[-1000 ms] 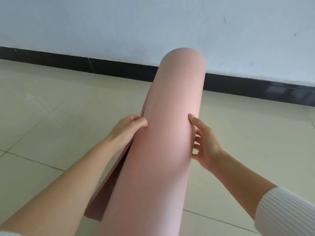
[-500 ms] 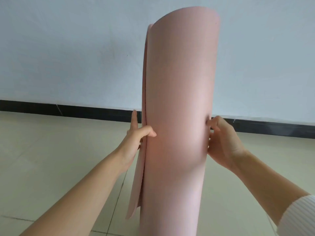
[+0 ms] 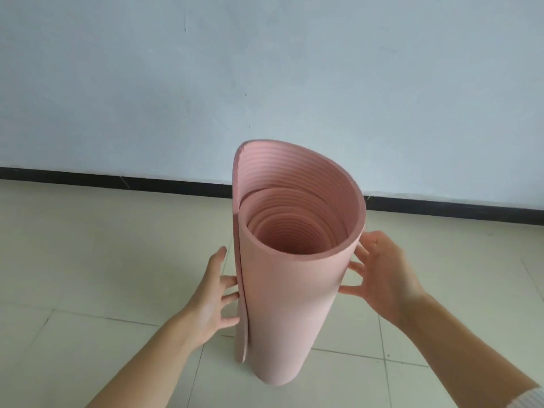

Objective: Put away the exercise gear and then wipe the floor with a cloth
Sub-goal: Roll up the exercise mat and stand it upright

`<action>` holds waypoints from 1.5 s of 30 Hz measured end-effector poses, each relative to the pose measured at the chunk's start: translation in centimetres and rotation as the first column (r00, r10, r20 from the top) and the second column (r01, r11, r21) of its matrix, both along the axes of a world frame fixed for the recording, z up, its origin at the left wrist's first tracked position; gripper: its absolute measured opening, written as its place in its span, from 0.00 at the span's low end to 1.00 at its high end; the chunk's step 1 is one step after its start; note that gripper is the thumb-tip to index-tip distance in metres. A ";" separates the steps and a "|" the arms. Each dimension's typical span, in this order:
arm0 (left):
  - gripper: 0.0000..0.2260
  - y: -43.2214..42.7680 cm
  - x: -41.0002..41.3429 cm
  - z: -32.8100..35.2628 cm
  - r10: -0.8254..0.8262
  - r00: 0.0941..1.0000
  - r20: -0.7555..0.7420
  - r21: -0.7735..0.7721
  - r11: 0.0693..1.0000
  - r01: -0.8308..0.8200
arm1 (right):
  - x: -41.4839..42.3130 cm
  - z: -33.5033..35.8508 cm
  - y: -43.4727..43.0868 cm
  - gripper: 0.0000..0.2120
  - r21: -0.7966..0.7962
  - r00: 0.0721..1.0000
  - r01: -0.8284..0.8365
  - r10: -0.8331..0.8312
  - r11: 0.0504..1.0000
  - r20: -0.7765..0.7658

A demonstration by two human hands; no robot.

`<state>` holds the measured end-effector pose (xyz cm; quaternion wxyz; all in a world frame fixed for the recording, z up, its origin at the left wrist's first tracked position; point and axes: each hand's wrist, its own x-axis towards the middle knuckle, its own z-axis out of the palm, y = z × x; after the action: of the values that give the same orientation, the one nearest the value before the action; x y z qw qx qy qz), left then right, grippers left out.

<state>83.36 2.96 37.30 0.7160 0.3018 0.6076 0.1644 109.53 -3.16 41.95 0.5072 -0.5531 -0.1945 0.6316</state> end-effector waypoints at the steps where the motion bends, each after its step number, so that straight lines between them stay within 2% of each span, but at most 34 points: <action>1: 0.36 -0.5 0.0 1.0 0.009 0.999 -0.048 -0.015 1.000 -0.009 | 0.1 1.6 -0.2 0.17 -0.010 0.999 -0.032 0.032 0.999 0.001; 3: 0.34 -1.7 -0.2 2.6 0.030 0.993 -0.117 -0.059 0.998 -0.037 | 0.0 4.6 -0.5 0.18 -0.024 0.981 -0.169 0.170 0.985 0.091; 5: 0.29 -3.1 -0.2 4.0 0.090 0.990 -0.107 -0.088 0.991 -0.100 | -0.3 6.7 -0.5 0.21 -0.079 0.925 -0.282 0.292 0.956 0.241; 7: 0.21 -4.1 -0.2 4.7 0.175 0.981 -0.084 -0.038 0.983 -0.179 | -1.1 7.6 0.0 0.27 -0.142 0.860 -0.315 0.346 0.938 0.376; 10: 0.25 -5.0 -0.6 5.5 0.226 0.970 -0.088 0.108 0.970 -0.216 | -3.0 7.6 0.5 0.30 -0.202 0.689 -0.362 0.407 0.910 0.599; 12: 0.24 -5.5 -1.0 5.8 0.172 0.974 -0.149 0.142 0.978 -0.151 | -4.2 6.9 0.1 0.28 -0.245 0.569 -0.366 0.424 0.898 0.704; 17: 0.14 -6.1 -2.8 7.1 0.073 0.967 -0.245 0.006 0.997 -0.074 | -6.5 3.8 -2.1 0.25 -0.395 0.399 -0.389 0.538 0.832 0.742; 20: 0.11 -5.3 -3.3 9.0 0.124 0.967 -0.221 -0.028 0.991 -0.133 | -7.5 2.6 -3.1 0.25 -0.462 0.334 -0.410 0.601 0.786 0.726; 22: 0.13 -4.6 -3.5 10.1 0.025 0.973 -0.231 0.029 0.999 -0.019 | -8.0 2.1 -3.3 0.25 -0.455 0.332 -0.394 0.585 0.799 0.740; 24: 0.27 -4.0 -3.4 10.5 -0.211 0.914 -0.347 0.097 0.961 0.258 | -8.4 2.0 -3.2 0.26 -0.465 0.333 -0.367 0.581 0.806 0.743; 26: 0.40 -4.0 -2.9 10.3 -0.388 0.765 -0.514 0.067 0.871 0.486 | -8.7 2.3 -3.5 0.29 -0.492 0.343 -0.334 0.590 0.804 0.731; 28: 0.43 -4.6 -2.3 9.7 -0.475 0.589 -0.654 0.020 0.767 0.641 | -8.8 3.0 -4.5 0.34 -0.522 0.342 -0.290 0.596 0.803 0.727; 29: 0.41 -5.1 -2.1 9.4 -0.486 0.527 -0.697 0.006 0.731 0.682 | -8.7 3.2 -5.2 0.36 -0.537 0.340 -0.253 0.594 0.805 0.729; 30: 0.37 -5.7 -2.0 9.2 -0.483 0.505 -0.715 -0.003 0.724 0.689 | -8.6 3.4 -6.1 0.37 -0.558 0.347 -0.203 0.592 0.804 0.727; 32: 0.27 -6.8 -2.1 8.8 -0.472 0.546 -0.692 -0.018 0.768 0.640 | -8.5 3.5 -8.0 0.35 -0.631 0.434 -0.088 0.600 0.771 0.673; 34: 0.22 -7.8 -2.0 8.8 -0.478 0.563 -0.674 -0.015 0.772 0.636 | -8.5 3.6 -9.3 0.25 -0.684 0.580 -0.042 0.575 0.728 0.577; 35: 0.21 -8.2 -1.8 8.9 -0.485 0.558 -0.673 -0.009 0.760 0.650 | -8.3 3.6 -9.7 0.19 -0.685 0.623 -0.045 0.556 0.727 0.550; 37: 0.18 -8.5 -0.9 9.2 -0.486 0.550 -0.679 0.023 0.735 0.678 | -7.5 4.1 -10.0 0.12 -0.668 0.641 -0.037 0.531 0.743 0.554; 39: 0.13 -8.4 0.7 10.0 -0.491 0.545 -0.680 0.054 0.707 0.705 | -5.8 5.0 -9.9 0.09 -0.653 0.648 -0.020 0.507 0.757 0.568; 45: 0.09 -7.3 9.6 13.9 -0.509 0.494 -0.705 0.124 0.597 0.792 | 3.1 10.0 -11.1 0.09 -0.622 0.660 0.033 0.451 0.782 0.601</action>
<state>93.00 -4.35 51.20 0.4017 0.7005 0.5809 -0.1024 112.64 -14.28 52.00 0.1118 -0.8554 -0.2402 0.4451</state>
